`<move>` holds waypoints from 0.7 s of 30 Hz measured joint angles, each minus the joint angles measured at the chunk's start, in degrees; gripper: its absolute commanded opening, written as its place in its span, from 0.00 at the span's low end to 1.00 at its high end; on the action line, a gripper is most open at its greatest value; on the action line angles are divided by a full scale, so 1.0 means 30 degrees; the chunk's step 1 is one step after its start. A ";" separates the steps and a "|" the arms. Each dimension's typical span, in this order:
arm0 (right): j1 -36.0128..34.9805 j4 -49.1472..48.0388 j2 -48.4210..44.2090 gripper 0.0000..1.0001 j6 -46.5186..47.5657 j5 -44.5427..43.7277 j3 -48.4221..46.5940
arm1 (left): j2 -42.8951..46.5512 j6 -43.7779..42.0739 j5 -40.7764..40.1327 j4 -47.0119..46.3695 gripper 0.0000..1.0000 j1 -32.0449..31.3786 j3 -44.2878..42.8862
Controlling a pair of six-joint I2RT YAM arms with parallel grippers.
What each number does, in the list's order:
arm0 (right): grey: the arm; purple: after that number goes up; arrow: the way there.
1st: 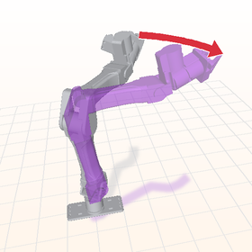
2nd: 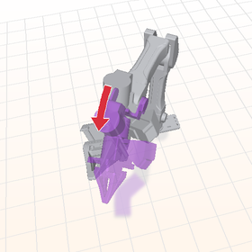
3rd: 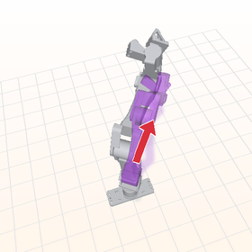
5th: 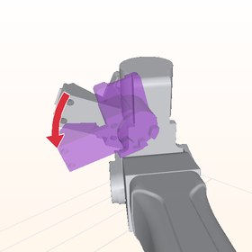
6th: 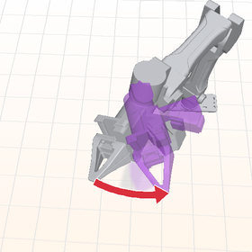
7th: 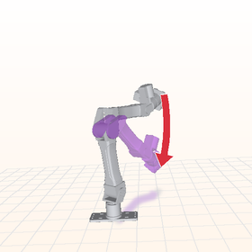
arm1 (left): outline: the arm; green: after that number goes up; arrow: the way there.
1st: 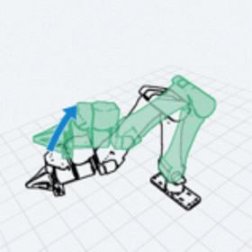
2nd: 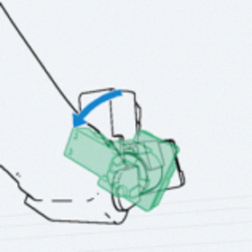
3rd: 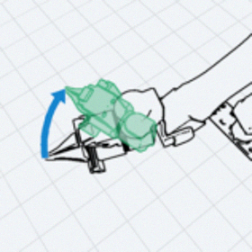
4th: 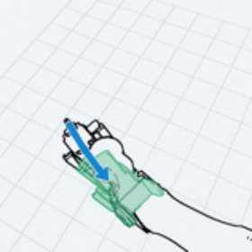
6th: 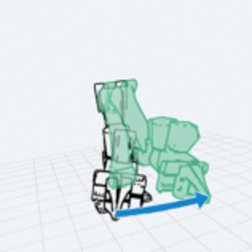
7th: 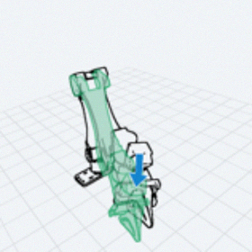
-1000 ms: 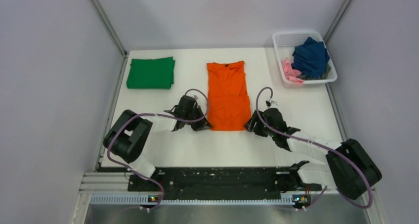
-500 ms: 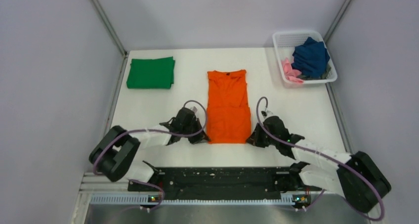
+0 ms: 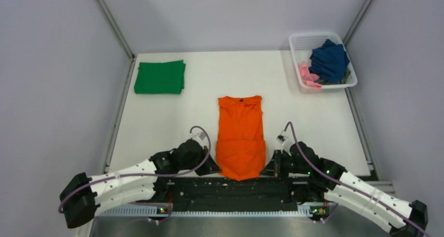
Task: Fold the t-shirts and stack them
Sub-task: Grab one side of the 2/3 rectangular tshirt with both arms, then fold the long partially folded tshirt into a neat square
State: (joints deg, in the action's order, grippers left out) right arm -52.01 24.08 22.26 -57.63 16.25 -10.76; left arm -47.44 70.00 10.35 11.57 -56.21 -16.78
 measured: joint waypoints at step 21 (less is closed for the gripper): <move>0.5180 0.0510 0.7788 0.00 0.5501 -0.6149 -0.9493 | -0.5457 -0.5515 -0.1749 0.3038 0.00 0.6543 -0.9938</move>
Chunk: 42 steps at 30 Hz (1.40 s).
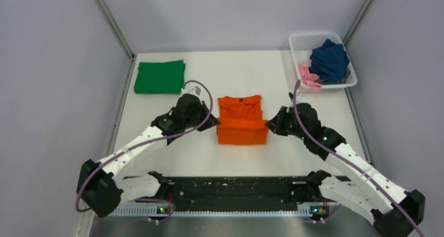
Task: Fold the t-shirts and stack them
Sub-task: Fold the long partially folded tshirt into a neat square
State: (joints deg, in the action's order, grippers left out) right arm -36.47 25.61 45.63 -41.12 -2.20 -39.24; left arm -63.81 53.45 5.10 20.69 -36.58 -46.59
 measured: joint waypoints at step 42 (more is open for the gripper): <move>0.8845 -0.9508 1.8986 0.99 0.3213 0.8735 -0.8320 | -1.7078 -0.3555 0.3038 0.1100 0.99 0.6076 -1.3661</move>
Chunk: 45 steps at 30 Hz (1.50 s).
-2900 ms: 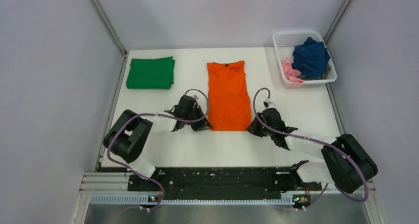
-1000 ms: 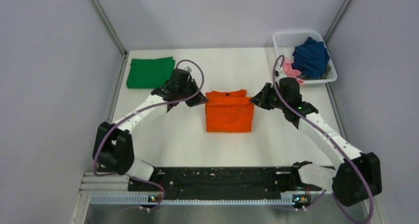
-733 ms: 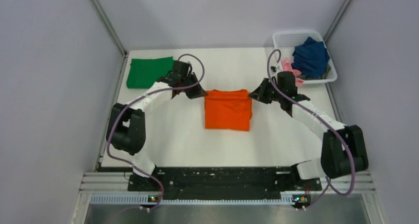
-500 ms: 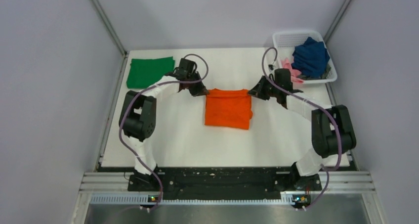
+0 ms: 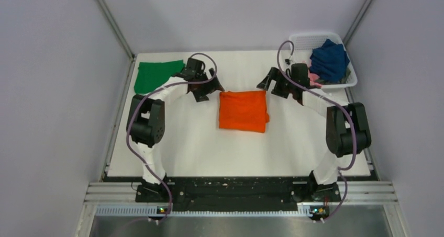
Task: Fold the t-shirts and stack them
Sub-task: Fold the long partially folded tshirt into a neat square, then put the neatly folded tshirt into the corner of the board with the left arm
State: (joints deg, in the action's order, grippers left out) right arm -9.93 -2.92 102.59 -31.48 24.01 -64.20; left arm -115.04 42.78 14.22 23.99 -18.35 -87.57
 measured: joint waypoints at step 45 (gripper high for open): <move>-0.0772 1.0448 -2.5820 0.99 0.0015 -0.4160 1.3129 | -0.4962 -1.1482 -1.7988 0.4801 0.00 -0.2885 -0.7890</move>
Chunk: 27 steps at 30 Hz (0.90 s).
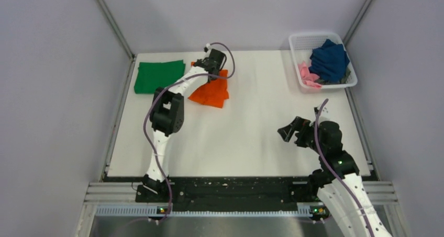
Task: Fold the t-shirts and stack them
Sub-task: Put the neatly folded tshirt into the corner of the board with the left arm
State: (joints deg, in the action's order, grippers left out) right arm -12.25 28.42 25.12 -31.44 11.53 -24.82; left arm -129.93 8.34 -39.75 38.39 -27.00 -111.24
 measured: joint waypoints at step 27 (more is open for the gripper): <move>0.0000 -0.0255 -0.0248 0.99 0.0124 0.0029 0.0029 | 0.2186 -0.7970 0.1603 -0.2273 0.00 0.5319 -0.3177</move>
State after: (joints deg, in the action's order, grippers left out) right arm -12.25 27.66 24.38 -31.07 11.62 -24.73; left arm -123.37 -15.57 -34.94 31.57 -11.05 -120.77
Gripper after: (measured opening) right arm 0.986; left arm 0.070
